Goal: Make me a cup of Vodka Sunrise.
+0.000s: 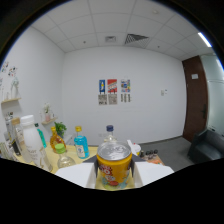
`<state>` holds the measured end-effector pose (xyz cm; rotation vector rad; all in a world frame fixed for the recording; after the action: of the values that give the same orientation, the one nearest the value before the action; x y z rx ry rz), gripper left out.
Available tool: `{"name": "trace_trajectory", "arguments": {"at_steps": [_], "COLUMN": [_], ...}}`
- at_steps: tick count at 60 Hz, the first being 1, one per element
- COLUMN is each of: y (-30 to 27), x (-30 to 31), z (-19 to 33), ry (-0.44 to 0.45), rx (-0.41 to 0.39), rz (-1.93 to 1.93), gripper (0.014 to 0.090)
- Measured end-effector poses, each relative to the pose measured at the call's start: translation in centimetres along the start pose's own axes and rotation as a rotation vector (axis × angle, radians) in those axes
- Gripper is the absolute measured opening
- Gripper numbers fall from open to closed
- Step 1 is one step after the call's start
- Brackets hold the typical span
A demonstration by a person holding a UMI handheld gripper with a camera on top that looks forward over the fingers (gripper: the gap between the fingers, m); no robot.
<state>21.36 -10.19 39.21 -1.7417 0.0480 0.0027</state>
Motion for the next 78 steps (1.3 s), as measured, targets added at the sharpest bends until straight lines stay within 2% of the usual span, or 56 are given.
{"name": "trace_trajectory", "arguments": {"at_steps": [7,11,22,28,39,50,57,67,78], "y": [0.0,-0.8,-3.8,-3.6,3.7,14.8,19.4,22.7,22.9], "x": [0.0,-0.1,-1.0,-2.3,-5.3,-7.8,-8.5,-9.3,-8.8], "z": [-0.3,-1.1,-5.7,-8.5,-10.9,-10.2,-9.4,-8.3,-7.3], "ry": [0.005,0.006,0.013,-0.001,-0.029,-0.012,0.005,0.027,0.073], "rx": [-0.008,0.014,0.089,0.092,-0.009,-0.156,-0.212,-0.254,-0.267], "rz": [0.012,0.022,-0.002,0.026,0.103,0.136,0.076,-0.136,-0.553], "gripper": [0.0516,0.0514,0.0515,0.0512,0.0512,0.0511,0.051,0.0513,0.0511]}}
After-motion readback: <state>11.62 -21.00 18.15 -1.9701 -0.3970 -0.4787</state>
